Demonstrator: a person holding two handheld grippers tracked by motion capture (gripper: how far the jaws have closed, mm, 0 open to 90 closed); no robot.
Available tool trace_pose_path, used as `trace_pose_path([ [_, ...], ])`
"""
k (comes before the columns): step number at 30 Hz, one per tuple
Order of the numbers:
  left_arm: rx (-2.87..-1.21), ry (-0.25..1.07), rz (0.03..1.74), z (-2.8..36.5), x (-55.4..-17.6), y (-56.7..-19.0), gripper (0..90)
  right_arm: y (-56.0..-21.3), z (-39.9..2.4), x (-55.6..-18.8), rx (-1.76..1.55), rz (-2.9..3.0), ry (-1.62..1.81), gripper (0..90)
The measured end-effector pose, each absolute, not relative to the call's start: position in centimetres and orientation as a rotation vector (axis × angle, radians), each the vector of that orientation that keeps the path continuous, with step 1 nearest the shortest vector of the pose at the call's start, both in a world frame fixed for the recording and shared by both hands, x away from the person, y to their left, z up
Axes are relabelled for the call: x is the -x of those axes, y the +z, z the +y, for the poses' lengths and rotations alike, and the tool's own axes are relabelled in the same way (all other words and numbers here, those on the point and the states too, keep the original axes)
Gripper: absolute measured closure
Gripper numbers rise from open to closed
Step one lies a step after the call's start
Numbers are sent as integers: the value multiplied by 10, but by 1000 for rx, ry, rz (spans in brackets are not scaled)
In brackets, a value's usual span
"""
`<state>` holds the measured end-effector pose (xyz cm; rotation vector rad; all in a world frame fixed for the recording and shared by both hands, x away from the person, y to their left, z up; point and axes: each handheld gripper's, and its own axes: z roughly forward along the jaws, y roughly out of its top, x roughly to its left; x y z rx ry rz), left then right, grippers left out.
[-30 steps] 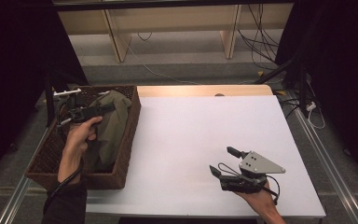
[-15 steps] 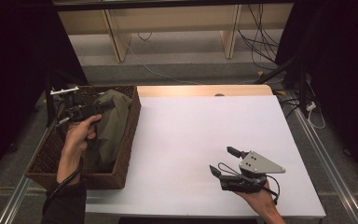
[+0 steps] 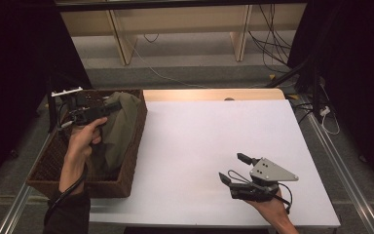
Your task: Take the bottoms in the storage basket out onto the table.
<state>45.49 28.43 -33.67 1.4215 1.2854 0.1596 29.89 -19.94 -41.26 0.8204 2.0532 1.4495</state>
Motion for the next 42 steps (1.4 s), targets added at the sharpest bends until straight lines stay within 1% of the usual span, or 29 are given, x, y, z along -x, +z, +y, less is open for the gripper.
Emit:
trace_pose_path([
  [28,-1442,165,1120,251,-434,-300,791,-413,-198,-299,-815,2055,1452,191],
  [42,-1443,112,1060,233,-430,-294,790,-413,-198,-299,-816,2056,1449,191],
])
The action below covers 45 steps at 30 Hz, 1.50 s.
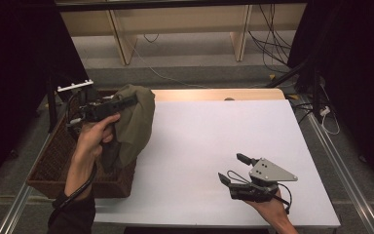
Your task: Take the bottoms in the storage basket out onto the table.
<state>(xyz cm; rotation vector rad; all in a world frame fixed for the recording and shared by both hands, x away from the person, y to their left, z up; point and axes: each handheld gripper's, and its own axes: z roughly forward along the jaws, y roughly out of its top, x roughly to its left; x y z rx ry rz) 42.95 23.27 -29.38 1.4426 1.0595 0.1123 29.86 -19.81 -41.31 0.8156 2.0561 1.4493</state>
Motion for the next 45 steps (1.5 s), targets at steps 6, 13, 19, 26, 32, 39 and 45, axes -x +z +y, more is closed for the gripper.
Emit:
trace_pose_path([
  [6,-1467,109,1039,222,-428,-292,790,-413,-198,-298,-815,2055,1449,191],
  [13,-1479,93,1016,210,-427,-290,790,-413,-199,-299,-817,2052,1449,191],
  [19,-1497,79,988,197,-425,-289,790,-413,-199,-299,-819,2048,1451,191],
  [26,-1512,65,957,186,-422,-287,790,-413,-199,-298,-826,2049,1448,191],
  [32,-1530,55,941,176,-421,-287,791,-412,-199,-298,-826,2048,1445,191],
  [39,-1552,42,914,163,-419,-287,791,-412,-200,-298,-827,2045,1445,191],
  [45,-1566,33,889,152,-416,-286,791,-412,-200,-298,-832,2042,1446,191],
])
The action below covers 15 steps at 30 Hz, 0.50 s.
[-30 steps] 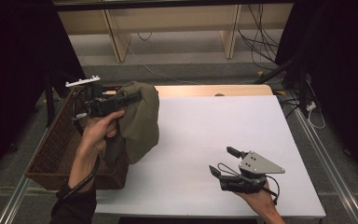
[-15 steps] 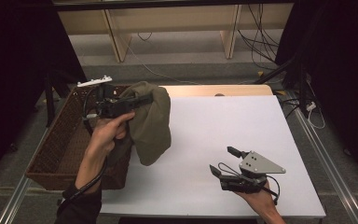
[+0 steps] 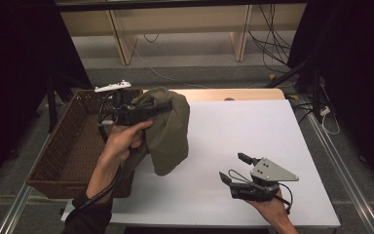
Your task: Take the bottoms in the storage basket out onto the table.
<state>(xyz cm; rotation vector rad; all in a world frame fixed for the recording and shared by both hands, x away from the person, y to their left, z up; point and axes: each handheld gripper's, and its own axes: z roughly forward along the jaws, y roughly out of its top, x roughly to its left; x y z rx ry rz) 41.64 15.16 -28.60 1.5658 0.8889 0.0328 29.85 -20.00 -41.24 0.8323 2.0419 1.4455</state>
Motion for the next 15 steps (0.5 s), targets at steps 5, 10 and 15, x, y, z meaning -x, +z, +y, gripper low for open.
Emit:
trace_pose_path([
  [5,-1582,28,881,143,-417,-288,790,-412,-201,-298,-834,2038,1448,191],
  [10,-1584,15,858,138,-414,-286,790,-412,-201,-299,-832,2037,1446,191],
  [15,-1592,3,838,132,-412,-284,790,-412,-201,-299,-834,2032,1447,191],
])
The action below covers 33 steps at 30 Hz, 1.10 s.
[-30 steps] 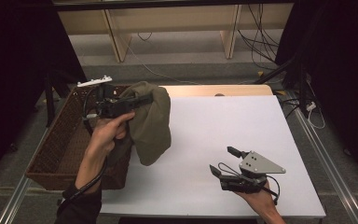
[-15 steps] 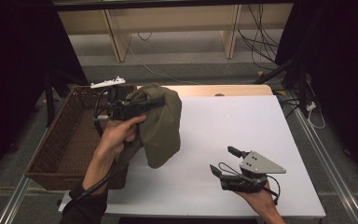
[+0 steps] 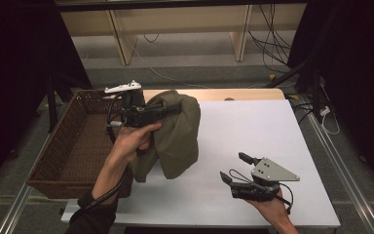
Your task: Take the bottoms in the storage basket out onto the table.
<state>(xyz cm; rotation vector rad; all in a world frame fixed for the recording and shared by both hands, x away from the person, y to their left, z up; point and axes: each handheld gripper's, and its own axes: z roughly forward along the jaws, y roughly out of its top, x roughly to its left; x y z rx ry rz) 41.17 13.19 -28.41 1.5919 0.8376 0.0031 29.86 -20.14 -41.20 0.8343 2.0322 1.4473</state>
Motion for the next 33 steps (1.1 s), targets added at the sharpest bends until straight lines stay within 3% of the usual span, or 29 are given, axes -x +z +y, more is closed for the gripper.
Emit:
trace_pose_path([
  [33,-1661,-8,853,95,-425,-305,790,-411,-205,-298,-849,2001,1448,191],
])
